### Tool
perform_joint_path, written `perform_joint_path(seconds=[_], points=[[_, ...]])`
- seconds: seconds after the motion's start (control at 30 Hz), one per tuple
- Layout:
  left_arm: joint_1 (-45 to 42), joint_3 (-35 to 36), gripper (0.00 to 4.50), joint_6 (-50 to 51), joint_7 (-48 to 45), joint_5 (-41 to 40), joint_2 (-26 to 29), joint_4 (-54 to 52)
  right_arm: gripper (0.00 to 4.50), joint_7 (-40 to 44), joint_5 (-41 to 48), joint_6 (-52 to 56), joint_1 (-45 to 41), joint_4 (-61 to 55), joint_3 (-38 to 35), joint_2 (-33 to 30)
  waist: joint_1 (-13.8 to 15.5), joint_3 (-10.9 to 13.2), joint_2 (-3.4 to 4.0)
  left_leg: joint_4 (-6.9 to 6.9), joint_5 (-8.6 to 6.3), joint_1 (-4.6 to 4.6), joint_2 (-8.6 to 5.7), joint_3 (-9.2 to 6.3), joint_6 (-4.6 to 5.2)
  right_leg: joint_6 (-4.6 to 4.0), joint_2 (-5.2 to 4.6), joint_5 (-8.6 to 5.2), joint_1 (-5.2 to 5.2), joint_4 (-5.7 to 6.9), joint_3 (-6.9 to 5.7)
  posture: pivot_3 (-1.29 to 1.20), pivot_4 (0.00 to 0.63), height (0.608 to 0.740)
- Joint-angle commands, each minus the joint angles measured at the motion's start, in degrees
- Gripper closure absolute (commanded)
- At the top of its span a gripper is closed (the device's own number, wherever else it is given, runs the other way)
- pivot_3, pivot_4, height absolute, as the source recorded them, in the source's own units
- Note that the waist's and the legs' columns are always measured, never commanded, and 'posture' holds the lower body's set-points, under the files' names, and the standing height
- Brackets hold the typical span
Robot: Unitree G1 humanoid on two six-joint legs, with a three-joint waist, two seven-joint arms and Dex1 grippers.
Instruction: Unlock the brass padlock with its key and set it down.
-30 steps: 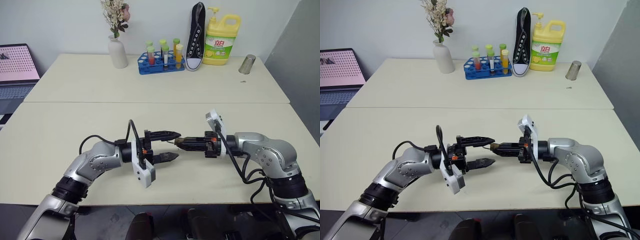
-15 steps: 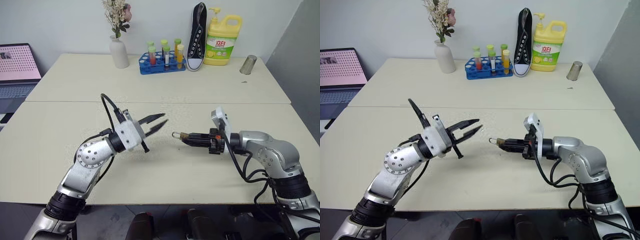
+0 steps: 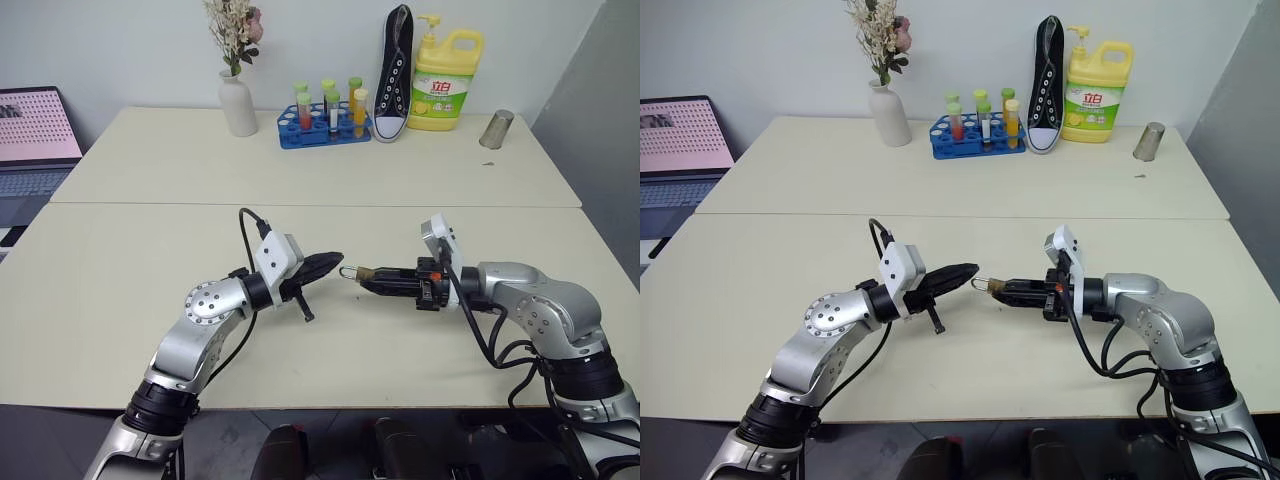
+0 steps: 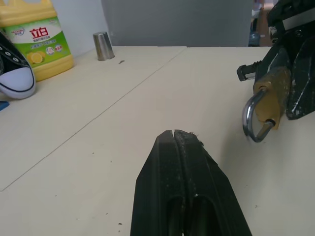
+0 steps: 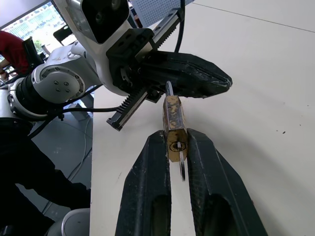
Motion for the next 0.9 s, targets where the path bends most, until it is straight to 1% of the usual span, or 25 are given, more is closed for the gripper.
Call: perform_joint_path(seconds=[0.03, 0.3, 0.6, 0.77, 0.9], points=[[0.34, 1.22, 4.5, 1.98, -1.17, -1.99, -0.43, -4.13, 4.35, 0.28, 1.42, -0.13, -0.12, -2.35, -1.66, -0.44, 0.0, 0.0, 0.0, 0.0, 0.0, 0.0, 0.0, 0.0, 0.0, 0.0, 0.0, 0.0, 0.0, 0.0, 0.0, 0.0, 0.15, 0.74], [2.27, 2.0, 4.5, 6.83, -2.34, -4.94, -0.46, -8.94, 4.35, 0.4, 1.13, -0.31, -0.24, -1.57, -1.39, -0.47, -0.01, 0.0, 0.0, 0.0, 0.0, 0.0, 0.0, -0.01, 0.0, 0.01, 0.0, -0.01, 0.0, 0.0, 0.0, 0.0, 0.15, 0.74], [3.21, 3.57, 4.5, 11.33, -3.53, -7.83, 0.89, -12.9, 4.35, 0.74, 0.49, -0.63, -0.53, -0.62, -1.02, -0.68, -0.01, 0.0, 0.0, 0.0, 0.0, 0.0, 0.0, 0.0, 0.0, 0.01, 0.0, -0.01, 0.0, -0.01, 0.02, 0.0, 0.15, 0.74], [3.44, 5.31, 4.5, 16.18, -4.26, -12.55, 1.46, -16.1, 4.35, 1.19, 0.01, -0.83, -0.67, -0.21, -0.64, -0.86, -0.01, 0.0, -0.01, 0.0, 0.0, 0.0, 0.0, -0.01, 0.0, 0.03, 0.0, -0.02, 0.0, -0.01, 0.02, 0.0, 0.15, 0.74], [3.21, 7.06, 4.5, 19.76, -3.05, -16.31, 1.05, -17.49, 4.35, 1.54, -0.26, -0.87, -0.6, -0.22, -0.53, -0.91, -0.01, 0.0, -0.01, 0.0, 0.0, 0.0, 0.0, -0.01, 0.0, 0.22, 0.0, -0.13, 0.0, -0.01, 0.02, 0.0, 0.15, 0.74]])
